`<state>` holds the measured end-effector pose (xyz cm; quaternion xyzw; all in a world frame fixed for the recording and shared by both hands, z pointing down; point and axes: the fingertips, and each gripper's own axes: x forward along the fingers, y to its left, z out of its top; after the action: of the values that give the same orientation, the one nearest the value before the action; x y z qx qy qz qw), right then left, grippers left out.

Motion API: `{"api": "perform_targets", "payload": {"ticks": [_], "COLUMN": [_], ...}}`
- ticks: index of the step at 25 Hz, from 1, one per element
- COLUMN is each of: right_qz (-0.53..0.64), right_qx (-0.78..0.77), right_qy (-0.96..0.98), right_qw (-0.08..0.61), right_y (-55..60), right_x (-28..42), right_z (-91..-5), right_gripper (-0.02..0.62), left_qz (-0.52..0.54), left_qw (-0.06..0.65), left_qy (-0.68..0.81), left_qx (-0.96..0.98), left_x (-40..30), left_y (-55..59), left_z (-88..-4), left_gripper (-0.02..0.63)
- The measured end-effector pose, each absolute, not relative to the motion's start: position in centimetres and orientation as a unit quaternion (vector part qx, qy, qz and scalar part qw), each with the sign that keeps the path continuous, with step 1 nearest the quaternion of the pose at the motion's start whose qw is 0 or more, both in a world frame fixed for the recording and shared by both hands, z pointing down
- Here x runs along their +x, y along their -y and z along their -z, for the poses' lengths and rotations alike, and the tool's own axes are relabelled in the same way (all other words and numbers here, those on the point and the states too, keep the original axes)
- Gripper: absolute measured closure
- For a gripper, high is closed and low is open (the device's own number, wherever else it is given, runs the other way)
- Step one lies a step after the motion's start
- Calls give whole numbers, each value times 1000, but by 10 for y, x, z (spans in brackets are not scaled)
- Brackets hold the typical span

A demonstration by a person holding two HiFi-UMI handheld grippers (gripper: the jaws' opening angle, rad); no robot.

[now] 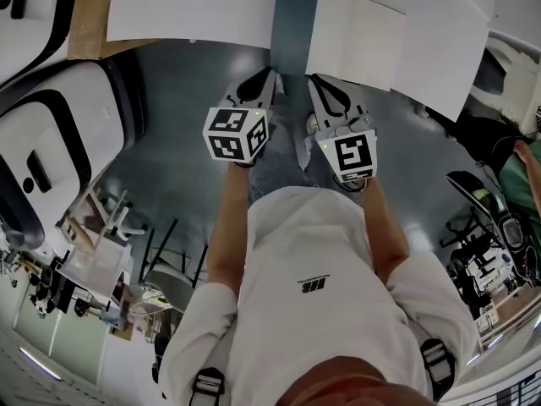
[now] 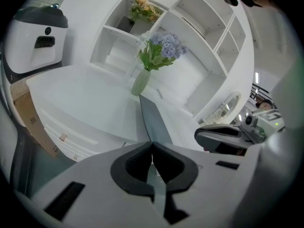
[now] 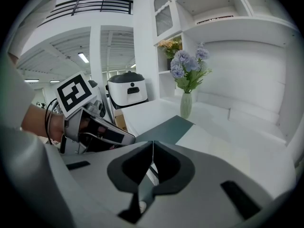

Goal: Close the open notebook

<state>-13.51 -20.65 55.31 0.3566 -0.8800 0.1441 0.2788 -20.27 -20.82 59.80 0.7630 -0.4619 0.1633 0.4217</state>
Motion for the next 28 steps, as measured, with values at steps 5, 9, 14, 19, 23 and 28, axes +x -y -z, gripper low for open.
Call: {"api": "perform_targets", "payload": {"ticks": [5,9,14,19,23,28], "right_qz": [-138,-136,-131,-129,-128,-126], "right_qx": [364,372,381,388,393,400], "right_qy": [879,876,874,872,871,869], "right_qw": [276,275,273,269,267,263], "right_y": [204,203,203,202,202,201], "right_x": [-126,-116,-104,-94,-87,-80], "right_z": [-545,-539,-532,-527,-523,-519], "right_gripper": [598,598,597,598,598,598], "left_qz": [-160,-158,-156,-159,-161,-163], "left_qw": [409,397,383,369,361,352], "left_qy": [463,462,460,457,455,449], "left_qx": [770,778,785,793,798,805], "left_x": [-197,-191,-182,-172,-166,-157], "left_y": [207,207,207,207,207,206], "left_z": [-582,-570,-556,-543,-535,-526], "left_gripper": [606,606,606,606,606,606]}}
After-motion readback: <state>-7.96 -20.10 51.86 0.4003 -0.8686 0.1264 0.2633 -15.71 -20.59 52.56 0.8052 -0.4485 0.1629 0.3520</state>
